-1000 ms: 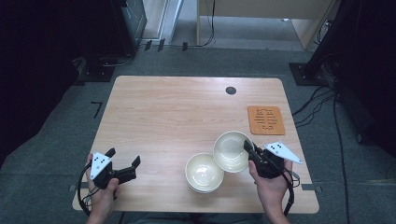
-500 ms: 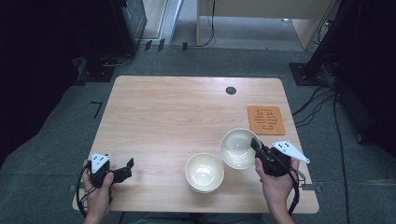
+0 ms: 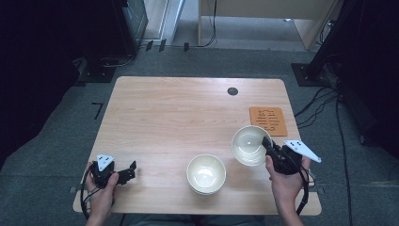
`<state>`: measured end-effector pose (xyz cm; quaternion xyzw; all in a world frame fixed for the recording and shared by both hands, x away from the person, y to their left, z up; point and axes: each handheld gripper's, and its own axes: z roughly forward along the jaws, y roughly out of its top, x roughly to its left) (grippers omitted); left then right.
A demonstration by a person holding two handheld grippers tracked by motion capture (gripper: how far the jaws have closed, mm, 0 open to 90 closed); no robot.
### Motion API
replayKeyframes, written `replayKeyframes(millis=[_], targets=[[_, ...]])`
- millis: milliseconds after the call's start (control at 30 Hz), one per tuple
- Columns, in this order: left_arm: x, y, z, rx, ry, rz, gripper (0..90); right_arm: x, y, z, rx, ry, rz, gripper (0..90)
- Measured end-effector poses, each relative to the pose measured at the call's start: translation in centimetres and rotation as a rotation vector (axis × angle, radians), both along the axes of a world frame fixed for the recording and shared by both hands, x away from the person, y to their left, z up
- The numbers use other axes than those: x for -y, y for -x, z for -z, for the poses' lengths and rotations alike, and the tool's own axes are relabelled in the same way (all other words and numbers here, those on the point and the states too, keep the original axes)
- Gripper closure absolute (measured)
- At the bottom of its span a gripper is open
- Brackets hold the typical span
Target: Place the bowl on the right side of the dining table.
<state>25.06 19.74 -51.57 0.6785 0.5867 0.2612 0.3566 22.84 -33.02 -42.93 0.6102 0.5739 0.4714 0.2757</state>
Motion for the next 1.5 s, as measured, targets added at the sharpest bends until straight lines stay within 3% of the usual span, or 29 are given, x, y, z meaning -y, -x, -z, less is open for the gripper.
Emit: replayKeyframes(millis=[567, 933, 1500], targets=[[0.1, -0.4, 0.1, -0.046, -0.019, -0.010, 0.0, 2.8, -2.2, -0.5, -0.005, 0.019, 0.079, 83.3], [0.2, -0.5, 0.2, -0.058, -0.029, -0.004, 0.0, 4.5, -4.2, -0.3, -0.029, -0.009, 0.133, 83.3], [0.2, -0.5, 0.2, -0.061, -0.038, -0.004, 0.0, 5.9, -7.3, 0.5, -0.074, 0.000, 0.197, 83.2]])
